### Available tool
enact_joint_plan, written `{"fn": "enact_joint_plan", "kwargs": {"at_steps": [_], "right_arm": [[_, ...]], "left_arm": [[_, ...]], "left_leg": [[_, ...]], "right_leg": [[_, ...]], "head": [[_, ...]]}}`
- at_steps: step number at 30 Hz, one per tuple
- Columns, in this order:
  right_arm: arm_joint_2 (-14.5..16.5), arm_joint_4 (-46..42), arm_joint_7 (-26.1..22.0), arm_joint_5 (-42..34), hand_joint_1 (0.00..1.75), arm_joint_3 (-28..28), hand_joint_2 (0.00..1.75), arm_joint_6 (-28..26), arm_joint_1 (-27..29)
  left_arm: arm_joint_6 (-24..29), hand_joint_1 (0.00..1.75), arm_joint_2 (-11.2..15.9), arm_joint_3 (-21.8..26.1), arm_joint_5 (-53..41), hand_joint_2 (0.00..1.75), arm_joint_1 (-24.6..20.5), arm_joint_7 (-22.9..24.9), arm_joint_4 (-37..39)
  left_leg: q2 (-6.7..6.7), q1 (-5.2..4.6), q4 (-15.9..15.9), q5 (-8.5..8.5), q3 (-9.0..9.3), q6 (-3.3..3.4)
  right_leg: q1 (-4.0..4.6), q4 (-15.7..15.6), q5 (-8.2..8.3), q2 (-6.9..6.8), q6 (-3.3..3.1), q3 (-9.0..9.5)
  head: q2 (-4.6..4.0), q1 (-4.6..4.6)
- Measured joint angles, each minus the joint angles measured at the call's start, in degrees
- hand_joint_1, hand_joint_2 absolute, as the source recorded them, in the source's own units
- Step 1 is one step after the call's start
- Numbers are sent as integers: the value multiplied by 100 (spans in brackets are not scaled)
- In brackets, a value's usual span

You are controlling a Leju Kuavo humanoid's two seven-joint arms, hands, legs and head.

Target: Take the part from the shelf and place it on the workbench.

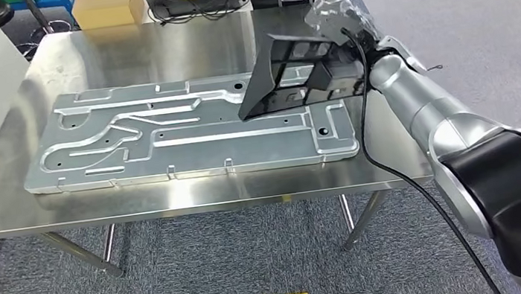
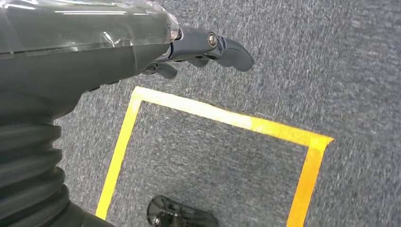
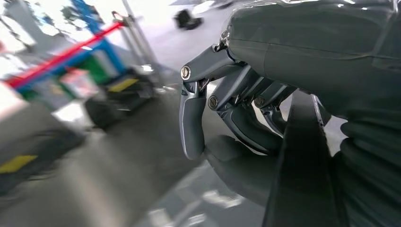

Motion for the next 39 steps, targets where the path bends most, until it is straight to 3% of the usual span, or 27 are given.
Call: {"fn": "enact_joint_plan", "kwargs": {"at_steps": [2, 4, 6, 7, 8, 10, 12, 14, 16, 18, 21, 22, 23, 24, 26, 28, 31, 33, 34, 37, 38, 39], "right_arm": [[-76, 61, 204, 240, 83, 139, 87, 68, 84], [-159, 121, 382, 456, 0, 278, 0, 169, 166], [-277, 186, 519, 621, 0, 405, 0, 276, 295], [-337, 210, 563, 679, 0, 456, 0, 312, 364], [-400, 229, 591, 718, 0, 497, 0, 340, 418], [-510, 253, 620, 757, 0, 549, 0, 364, 474], [-606, 277, 632, 780, 0, 574, 0, 373, 522], [-682, 297, 635, 798, 0, 583, 0, 364, 556], [-753, 314, 635, 820, 0, 597, 0, 332, 572], [-827, 325, 621, 850, 0, 607, 0, 262, 600], [-914, 333, 562, 935, 0, 615, 0, 26, 721], [-942, 334, 548, 981, 0, 622, 0, -83, 770], [-967, 336, 540, 1029, 0, 637, 0, -192, 807], [-985, 336, 537, 1069, 0, 655, 0, -275, 826], [-1013, 336, 539, 1134, 0, 689, 0, -395, 839], [-1026, 335, 557, 1236, 0, 708, 0, -590, 844], [-1029, 334, 587, 1529, 0, 749, 0, -1203, 857], [-1012, 320, 511, 1714, 0, 780, 0, -1565, 847], [-996, 312, 435, 1772, 0, 789, 0, -1684, 839], [-914, 303, 121, 1820, 0, 798, 0, -1934, 822], [-883, 302, 6, 1798, 0, 797, 0, -1997, 821], [-853, 294, -110, 1755, 0, 791, 0, -2051, 820]], "left_arm": [[-29, 0, 25, -37, -1, 175, 7, -24, 1], [-83, 0, 65, -84, -2, 175, 15, -54, 2], [-148, 0, 94, -115, -2, 175, 37, -85, 2], [-172, 0, 103, -121, -2, 175, 56, -86, 2], [-188, 0, 110, -122, -1, 175, 76, -75, 2], [-202, 0, 144, -116, 0, 175, 100, -35, 2], [-204, 0, 187, -109, 0, 87, 100, -10, 4], [-169, 0, 214, -108, -1, 0, 99, 19, 8], [-92, 0, 226, -113, -4, 0, 102, 97, 9], [-17, 0, 237, -128, -16, 0, 95, 180, 9], [31, 0, 247, -199, -39, 0, 75, 220, 9], [35, 0, 247, -230, -45, 0, 75, 227, 9], [37, 0, 246, -257, -48, 0, 77, 234, 9], [36, 0, 246, -280, -50, 0, 78, 238, 9], [36, 0, 245, -319, -52, 0, 72, 241, 9], [42, 0, 247, -365, -55, 0, 61, 241, 9], [67, 0, 255, -451, -58, 0, 56, 253, 9], [100, 0, 261, -527, -65, 0, 53, 271, 9], [121, 0, 267, -566, -76, 0, 52, 280, 9], [189, 0, 294, -687, -117, 0, 60, 319, 9], [212, 0, 304, -724, -125, 0, 62, 332, 9], [230, 0, 318, -757, -136, 0, 62, 346, 9]], "left_leg": [[7, 2, 63, -73, -6, -57], [16, 7, 503, -339, -187, -99], [19, 13, 1250, -669, -538, -124], [19, 14, 1503, -731, -668, -132], [19, 16, 1553, -681, -702, -136], [20, 19, 1026, -320, -454, -124], [17, 7, 293, -40, -89, -81], [12, -14, -9, -1, 60, -26], [17, -8, -49, 17, 79, 37], [26, 13, -96, 50, 103, 103], [31, 22, -115, 66, 102, 145], [29, 22, -111, 65, 100, 146], [26, 24, -105, 62, 101, 144], [22, 26, -96, 56, 102, 137], [17, 27, -72, 37, 104, 104], [14, 11, -53, 21, 94, 49], [13, 3, -66, 20, 85, -53], [16, 13, 86, -98, 23, -111], [17, 19, 328, -246, -83, -130], [21, 22, 1448, -745, -583, -157], [21, 22, 1622, -765, -666, -156], [21, 21, 1563, -672, -640, -144]], "right_leg": [[-34, -54, 9, -6, -48, 51], [-64, -102, 15, -18, -101, 105], [-60, -104, 3, -23, -132, 119], [-57, -100, -4, -21, -137, 125], [-56, -96, -14, -15, -136, 134], [-55, -82, -44, 3, -121, 174], [-36, -53, -83, 24, -79, 201], [-18, -38, -95, 40, -25, 198], [-22, -41, -96, 46, 30, 199], [-35, 137, -233, 42, 94, 128], [-82, 1165, -755, 34, 179, -348], [-99, 1476, -854, 33, 199, -496], [-115, 1583, -836, 32, 212, -550], [-132, 1434, -701, 29, 219, -482], [-156, 667, -323, 18, 217, -112], [-139, 87, -137, 13, 177, 164], [-113, -21, -114, 19, 72, 196], [-127, -53, -92, 9, -16, 208], [-132, -67, -85, 3, -55, 214], [-97, -61, -93, 4, -109, 212], [-84, -56, -96, 9, -117, 212], [-70, -49, -100, 14, -121, 215]], "head": [[0, -1], [0, -2], [0, -2], [0, -2], [0, -2], [0, -2], [0, -1], [0, -1], [0, -1], [0, 0], [0, 0], [0, 0], [0, 0], [0, 0], [0, 0], [0, -1], [0, -1], [0, -2], [0, -1], [0, -2], [0, -2], [0, -2]]}}
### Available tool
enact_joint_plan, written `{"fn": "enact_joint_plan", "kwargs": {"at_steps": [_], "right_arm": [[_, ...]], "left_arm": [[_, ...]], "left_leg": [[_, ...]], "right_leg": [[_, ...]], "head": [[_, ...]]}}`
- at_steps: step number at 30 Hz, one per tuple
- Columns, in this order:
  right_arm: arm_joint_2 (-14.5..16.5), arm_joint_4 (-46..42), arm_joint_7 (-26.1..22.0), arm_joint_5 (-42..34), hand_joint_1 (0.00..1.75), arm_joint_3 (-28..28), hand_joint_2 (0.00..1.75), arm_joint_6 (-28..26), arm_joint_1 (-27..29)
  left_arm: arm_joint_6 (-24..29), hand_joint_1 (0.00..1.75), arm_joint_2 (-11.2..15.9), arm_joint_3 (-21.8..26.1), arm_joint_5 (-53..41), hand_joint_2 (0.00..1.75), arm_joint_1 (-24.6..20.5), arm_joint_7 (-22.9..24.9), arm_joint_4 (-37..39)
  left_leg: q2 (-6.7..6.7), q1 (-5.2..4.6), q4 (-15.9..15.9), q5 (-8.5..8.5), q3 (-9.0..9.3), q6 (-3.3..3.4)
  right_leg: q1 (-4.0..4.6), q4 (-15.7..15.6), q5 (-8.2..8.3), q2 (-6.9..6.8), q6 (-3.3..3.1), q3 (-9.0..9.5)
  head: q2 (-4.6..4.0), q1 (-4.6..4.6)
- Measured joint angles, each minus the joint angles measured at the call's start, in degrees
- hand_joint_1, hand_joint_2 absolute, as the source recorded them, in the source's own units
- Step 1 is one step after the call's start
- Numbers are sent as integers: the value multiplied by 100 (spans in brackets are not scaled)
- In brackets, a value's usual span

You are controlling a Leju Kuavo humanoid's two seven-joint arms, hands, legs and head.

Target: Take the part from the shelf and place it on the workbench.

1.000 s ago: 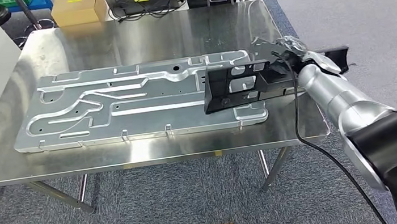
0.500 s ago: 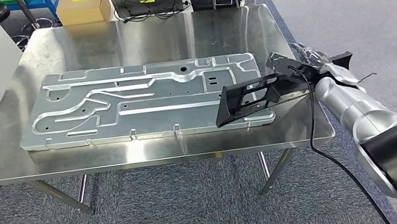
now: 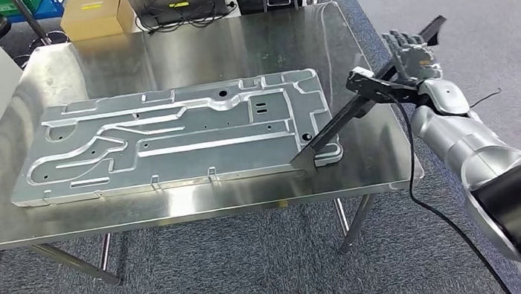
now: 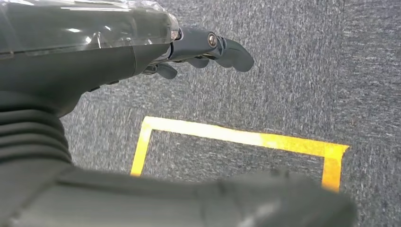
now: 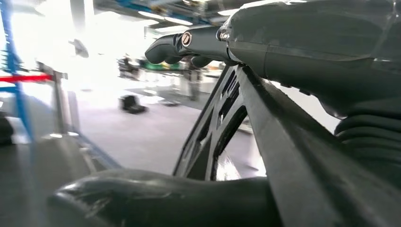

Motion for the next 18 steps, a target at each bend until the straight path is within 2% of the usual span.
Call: {"fn": "enact_joint_plan", "kwargs": {"at_steps": [1, 3, 4, 5, 7, 9, 11, 13, 14, 15, 16, 18], "right_arm": [[28, -14, -120, -60, 0, -18, 0, -47, -4], [80, -49, -302, -178, 0, -84, 0, -123, -27], [97, -62, -357, -214, 0, -117, 0, -148, -46], [111, -69, -378, -234, 0, -141, 0, -162, -62], [128, -78, -396, -249, 0, -176, 0, -173, -81], [141, -90, -404, -252, 0, -214, 0, -177, -95], [144, -97, -410, -255, 0, -236, 0, -180, -122], [145, -96, -437, -258, 0, -249, 0, -192, -130], [149, -95, -462, -252, 0, -258, 0, -198, -129], [156, -95, -485, -229, 0, -269, 0, -202, -137], [167, -95, -483, -186, 0, -279, 0, -182, -164], [195, -88, -270, -81, 0, -290, 0, 123, -281]], "left_arm": [[14, 0, 16, -33, -10, 0, -2, 14, 0], [28, 0, 59, -91, -29, 0, -5, 40, 2], [32, 0, 78, -113, -31, 0, -5, 49, 3], [34, 0, 93, -131, -33, 0, -3, 53, 4], [39, 0, 112, -166, -34, 0, 11, 55, 4], [42, 0, 119, -195, -34, 0, 15, 55, 5], [45, 0, 119, -212, -36, 0, 7, 56, 5], [54, 0, 119, -216, -34, 0, 8, 57, 4], [63, 0, 119, -217, -29, 0, 11, 57, 4], [76, 0, 119, -217, -16, 0, 15, 56, 5], [90, 0, 119, -217, 1, 0, 20, 55, 5], [107, 0, 119, -217, 32, 0, 25, 38, 7]], "left_leg": [[0, -3, -297, 188, 137, 25], [6, -24, -1122, 543, 518, 95], [8, -38, -1412, 635, 652, 124], [6, -51, -1552, 655, 713, 143], [-3, -53, -1596, 661, 728, 174], [-5, -28, -1653, 698, 747, 230], [-3, -8, -1695, 724, 759, 273], [-3, -5, -1696, 724, 756, 286], [-4, -4, -1692, 721, 757, 284], [-6, -1, -1684, 715, 757, 277], [-7, 2, -1669, 704, 759, 264], [-9, -3, -1625, 666, 755, 216]], "right_leg": [[12, 9, -6, 6, 0, 5], [38, 29, -24, 9, 14, 3], [49, 37, -28, 7, 32, -4], [55, 40, -30, 1, 53, -13], [61, 33, -23, -8, 109, -17], [52, 134, -114, -6, 167, -56], [26, 634, -412, -2, 221, -283], [-9, 1385, -726, -4, 272, -646], [-28, 1609, -765, -6, 292, -764], [-48, 1622, -691, -8, 307, -785], [-68, 1408, -519, -9, 316, -696], [-90, 647, -132, -11, 318, -342]], "head": [[0, 0], [0, 1], [0, 1], [0, 2], [0, 1], [0, 2], [0, 2], [0, 2], [0, 2], [0, 2], [0, 2], [0, 2]]}}
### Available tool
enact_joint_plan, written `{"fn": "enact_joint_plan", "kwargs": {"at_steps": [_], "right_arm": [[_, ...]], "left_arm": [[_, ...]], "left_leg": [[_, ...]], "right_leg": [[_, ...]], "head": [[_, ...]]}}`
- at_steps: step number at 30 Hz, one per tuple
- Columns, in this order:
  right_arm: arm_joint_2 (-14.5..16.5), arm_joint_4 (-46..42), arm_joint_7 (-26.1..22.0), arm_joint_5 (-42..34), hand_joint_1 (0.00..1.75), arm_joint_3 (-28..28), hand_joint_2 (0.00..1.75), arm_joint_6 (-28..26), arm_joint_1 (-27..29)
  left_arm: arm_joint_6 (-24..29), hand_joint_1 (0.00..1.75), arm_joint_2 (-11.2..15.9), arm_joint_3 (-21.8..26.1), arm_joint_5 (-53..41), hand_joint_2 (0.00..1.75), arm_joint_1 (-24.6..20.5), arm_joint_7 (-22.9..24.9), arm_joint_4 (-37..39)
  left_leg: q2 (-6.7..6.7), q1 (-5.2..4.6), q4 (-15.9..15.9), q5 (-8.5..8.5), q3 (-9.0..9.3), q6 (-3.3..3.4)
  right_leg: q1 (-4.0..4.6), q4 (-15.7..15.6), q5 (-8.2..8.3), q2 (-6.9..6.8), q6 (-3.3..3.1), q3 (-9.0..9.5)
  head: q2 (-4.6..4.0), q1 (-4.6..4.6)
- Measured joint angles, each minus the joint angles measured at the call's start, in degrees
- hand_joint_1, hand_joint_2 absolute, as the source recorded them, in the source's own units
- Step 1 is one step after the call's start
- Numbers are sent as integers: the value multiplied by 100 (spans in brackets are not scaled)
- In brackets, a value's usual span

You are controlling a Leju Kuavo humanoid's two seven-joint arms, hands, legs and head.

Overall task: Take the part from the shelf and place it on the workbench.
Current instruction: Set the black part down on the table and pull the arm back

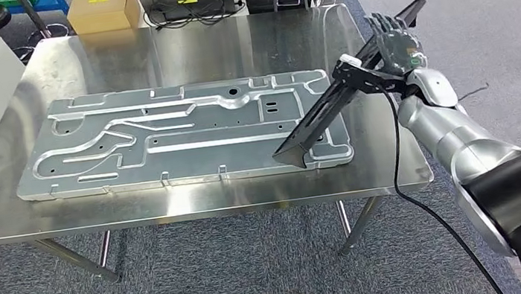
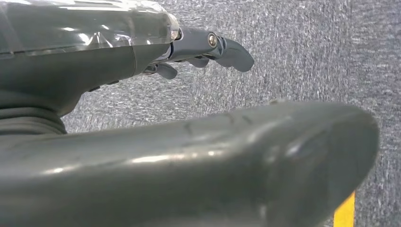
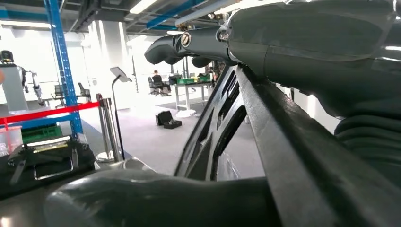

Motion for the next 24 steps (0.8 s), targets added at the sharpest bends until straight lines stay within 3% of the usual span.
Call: {"fn": "enact_joint_plan", "kwargs": {"at_steps": [2, 5, 7, 8, 10, 11, 12, 13, 15, 17, 21, 22, 24], "right_arm": [[28, 26, 743, 1, 0, -33, 0, 1023, -178], [21, 98, 2225, 305, 0, -65, 0, 3426, -426], [-25, 117, 2417, 850, 0, 104, 0, 4318, -573], [-45, 123, 2308, 1111, 0, 237, 0, 4420, -599], [-86, 144, 2028, 1554, 0, 540, 0, 4112, -526], [-107, 154, 1866, 1721, 0, 692, 0, 3834, -472], [-133, 162, 1694, 1826, 0, 819, 0, 3604, -439], [-166, 169, 1511, 1873, 0, 909, 0, 3461, -427], [-231, 175, 1232, 1839, 0, 995, 0, 3378, -421], [-307, 180, 1090, 1783, 0, 1022, 0, 3376, -415], [-410, 192, 1019, 1748, 0, 1063, 0, 3374, -413], [-431, 194, 1013, 1746, 0, 1066, 0, 3374, -415], [-467, 198, 1004, 1742, 0, 1067, 0, 3374, -415]], "left_arm": [[-14, 0, 1, -5, 6, 0, -3, -33, 3], [-95, 0, 10, -56, -37, 0, 8, -30, 7], [-134, 0, 22, -109, -54, 0, 18, 10, 8], [-144, 0, 25, -130, -54, 0, 22, 25, 9], [-157, 0, 17, -164, -59, 0, 33, 39, 10], [-167, 0, 11, -184, -73, 0, 38, 43, 10], [-181, 0, 4, -209, -95, 0, 38, 40, 10], [-200, 0, 1, -236, -122, 0, 34, 33, 10], [-235, 0, 5, -283, -167, 0, 14, 19, 10], [-253, 0, 14, -318, -183, 0, -12, 13, 10], [-264, 0, 15, -379, -192, 0, -10, 14, 10], [-266, 0, 15, -393, -194, 0, -16, 13, 10], [-272, 0, 13, -413, -197, 0, -29, 12, 10]], "left_leg": [[1, -17, 34, -27, -15, -57], [-2, -10, 28, -35, -14, -151], [3, 4, 249, -193, -96, -199], [7, 9, 548, -356, -223, -213], [9, 10, 1324, -686, -573, -231], [9, 10, 1605, -761, -710, -236], [10, 10, 1670, -726, -749, -234], [10, 9, 1502, -589, -675, -222], [12, 0, 730, -211, -308, -168], [6, -22, 149, -29, -42, -114], [-3, -21, -3, 12, -5, -16], [-1, -10, -29, 32, 0, 16], [2, -1, -53, 51, 1, 52]], "right_leg": [[20, -481, 131, 5, -41, 215], [42, -577, 116, -3, -155, 250], [24, -617, 130, -20, -240, 290], [24, -631, 134, -27, -273, 307], [43, -629, 132, -18, -307, 311], [51, -624, 131, -4, -312, 309], [55, -618, 130, 12, -313, 307], [58, -611, 127, 26, -309, 311], [68, -604, 116, 41, -288, 328], [86, -598, 115, 41, -240, 321], [81, -565, 84, 32, -112, 283], [73, -443, -7, 31, -85, 229], [57, 154, -344, 29, -41, -42]], "head": [[0, -1], [0, -1], [0, -1], [0, -2], [0, -2], [0, -2], [0, -2], [0, -2], [0, -2], [0, -1], [0, -1], [0, 0], [0, 0]]}}
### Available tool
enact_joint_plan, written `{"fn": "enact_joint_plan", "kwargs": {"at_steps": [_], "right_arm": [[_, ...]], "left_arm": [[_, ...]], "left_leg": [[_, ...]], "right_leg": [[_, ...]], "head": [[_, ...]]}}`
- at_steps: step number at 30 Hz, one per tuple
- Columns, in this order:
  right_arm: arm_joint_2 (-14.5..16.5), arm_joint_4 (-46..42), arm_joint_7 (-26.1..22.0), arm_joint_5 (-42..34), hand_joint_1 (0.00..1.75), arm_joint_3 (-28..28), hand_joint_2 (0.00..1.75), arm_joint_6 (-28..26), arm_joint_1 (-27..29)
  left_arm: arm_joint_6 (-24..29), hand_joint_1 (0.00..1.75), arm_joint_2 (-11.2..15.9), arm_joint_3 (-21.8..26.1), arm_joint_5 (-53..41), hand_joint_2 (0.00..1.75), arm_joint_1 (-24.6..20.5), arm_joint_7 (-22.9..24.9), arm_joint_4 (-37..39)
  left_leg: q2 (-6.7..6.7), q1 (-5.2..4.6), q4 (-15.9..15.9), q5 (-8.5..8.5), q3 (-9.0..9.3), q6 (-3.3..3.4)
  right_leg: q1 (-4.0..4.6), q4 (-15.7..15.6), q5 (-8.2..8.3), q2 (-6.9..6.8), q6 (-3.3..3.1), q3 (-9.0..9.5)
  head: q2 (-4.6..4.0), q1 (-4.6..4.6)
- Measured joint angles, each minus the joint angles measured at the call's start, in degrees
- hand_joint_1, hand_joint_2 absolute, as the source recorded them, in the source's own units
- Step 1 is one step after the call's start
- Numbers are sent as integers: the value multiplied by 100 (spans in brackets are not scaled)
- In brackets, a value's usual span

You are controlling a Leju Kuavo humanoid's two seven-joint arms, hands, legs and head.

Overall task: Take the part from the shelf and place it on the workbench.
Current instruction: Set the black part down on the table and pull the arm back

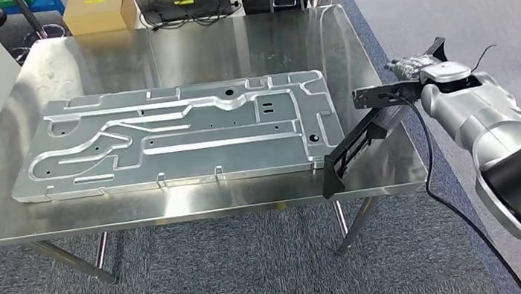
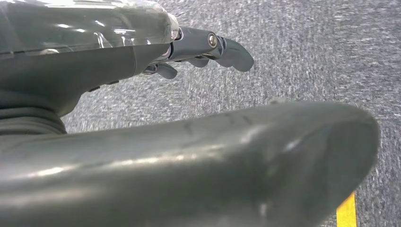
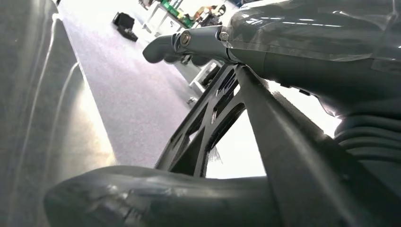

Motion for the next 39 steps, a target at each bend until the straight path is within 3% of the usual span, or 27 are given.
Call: {"fn": "enact_joint_plan", "kwargs": {"at_steps": [2, 3, 4, 7, 9, 12, 14, 16, 18, 19, 20, 21, 23, 24, 28, 30, 32, 33, 34, 35, 37, 39], "right_arm": [[-22, 10, -2, -2, 0, 1, 0, 2, 27], [-29, 16, -2, -2, 0, 2, 0, 3, 43], [-34, 20, -2, -2, 0, 2, 0, 2, 53], [-47, 23, -33, -42, 0, 2, 0, -24, 39], [-59, 22, -69, 3, 0, 4, 0, -215, 35], [-64, -9, 29, 348, 0, 46, 0, -908, 7], [-63, -41, 219, 582, 0, 100, 0, -1465, -47], [-63, -64, 505, 771, 0, 130, 0, -2105, -70], [-72, -86, 717, 764, 0, 125, 0, -2780, -62], [-79, -95, 709, 617, 0, 83, 0, -2965, -69], [-85, -99, 639, 417, 0, 1, 0, -3030, -84], [-90, -103, 532, 236, 0, -117, 0, -2985, -102], [-93, -127, 386, 110, 0, -378, 0, -2924, -134], [-96, -142, 344, 150, 0, -483, 0, -3000, -148], [-99, -220, 354, 502, 0, -752, 0, -3543, -225], [-95, -231, 409, 779, 0, -781, 0, -3472, -318], [-67, -232, 491, 1126, 0, -781, 0, -3389, -402], [-41, -233, 530, 1274, 0, -780, 0, -3381, -439], [-10, -237, 558, 1385, 0, -780, 0, -3383, -487], [25, -245, 567, 1455, 0, -779, 0, -3382, -554], [101, -274, 528, 1516, 0, -780, 0, -3339, -732], [215, -292, 439, 1538, 0, -781, 0, -3209, -889]], "left_arm": [[-7, 0, -3, -10, -2, 0, 0, 0, 0], [-9, 0, -5, -12, -3, 0, 1, 0, 0], [-10, 0, -7, -14, -3, 0, 1, 0, 0], [-16, 0, -9, -16, -11, 0, -6, 1, 0], [-26, 0, -7, -20, -19, 0, -6, 7, 0], [-26, 0, -7, -25, -3, 0, 5, 19, 0], [-24, 0, -9, -33, 8, 0, 5, 18, 0], [-21, 0, -20, -56, 14, 0, 8, 18, 0], [-15, 0, -43, -90, 15, 0, 21, 19, 0], [-12, 0, -56, -110, 16, 0, 28, 15, 0], [-9, 0, -65, -127, 18, 0, 30, 9, 0], [-3, 0, -71, -142, 21, 0, 29, 2, 0], [27, 0, -76, -157, 33, 0, 23, -9, 0], [49, 0, -79, -162, 44, 0, 23, -15, 0], [93, 0, -96, -181, 85, 0, 17, -39, 0], [60, 0, -111, -194, 110, 0, 4, -36, 0], [15, 0, -135, -214, 132, 0, 5, -15, 0], [3, 0, -152, -229, 134, 0, 4, -2, 0], [1, 0, -169, -248, 134, 0, 2, 11, 0], [8, 0, -189, -267, 137, 0, -3, 21, 0], [37, 0, -224, -286, 169, 0, -17, 46, 0], [60, 0, -252, -289, 218, 0, -35, 68, -1]], "left_leg": [[1, 0, 6, -2, -5, 6], [1, 0, 12, -6, -5, 6], [1, 1, 22, -12, -5, 0], [-4, -8, 75, -55, -11, -52], [-9, -28, 94, -69, -30, -104], [-6, -30, 104, -96, -39, -195], [0, -18, 442, -323, -176, -249], [4, -8, 1188, -695, -509, -276], [4, -5, 1719, -844, -759, -282], [5, -5, 1683, -759, -742, -274], [5, -5, 1418, -581, -613, -255], [5, -7, 1012, -369, -416, -226], [4, -28, 320, -127, -79, -170], [3, -40, 160, -101, -11, -149], [10, -35, 41, -64, 14, -42], [14, -16, -5, -31, 31, 8], [12, -15, -4, -28, 28, 19], [11, -13, 3, -31, 28, 18], [10, -11, 16, -37, 28, 13], [8, -8, 32, -48, 29, 2], [4, -12, 75, -84, 22, -42], [4, -29, 111, -107, -2, -101]], "right_leg": [[-9, 725, -274, -1, 32, -348], [-15, 855, -263, -2, 41, -421], [-24, 760, -143, -4, 46, -386], [-40, -352, 384, -14, 31, 133], [-16, -696, 459, -8, -21, 282], [-16, -725, 476, 0, -133, 282], [-32, -756, 487, -9, -210, 305], [-16, -759, 483, -16, -252, 311], [3, -756, 481, -17, -261, 310], [10, -755, 480, -16, -261, 314], [16, -753, 478, -16, -258, 323], [22, -751, 474, -16, -252, 334], [46, -739, 471, -13, -220, 330], [51, -735, 477, -10, -197, 317], [33, -656, 427, -3, -75, 260], [19, -173, 133, -4, -28, 48], [4, 591, -204, -5, 8, -311], [-7, 832, -257, -8, 22, -430], [-19, 868, -198, -11, 31, -453], [-32, 675, -40, -14, 36, -365], [-50, -91, 339, -20, 37, 8], [-34, -598, 482, -11, -6, 235]], "head": [[0, 0], [0, 0], [0, 0], [0, -1], [0, -1], [0, -1], [0, -2], [0, -2], [0, -2], [0, -2], [0, -2], [0, -2], [0, -2], [0, -2], [0, -1], [0, 0], [0, 0], [0, 0], [0, 0], [0, 0], [0, 0], [0, -2]]}}
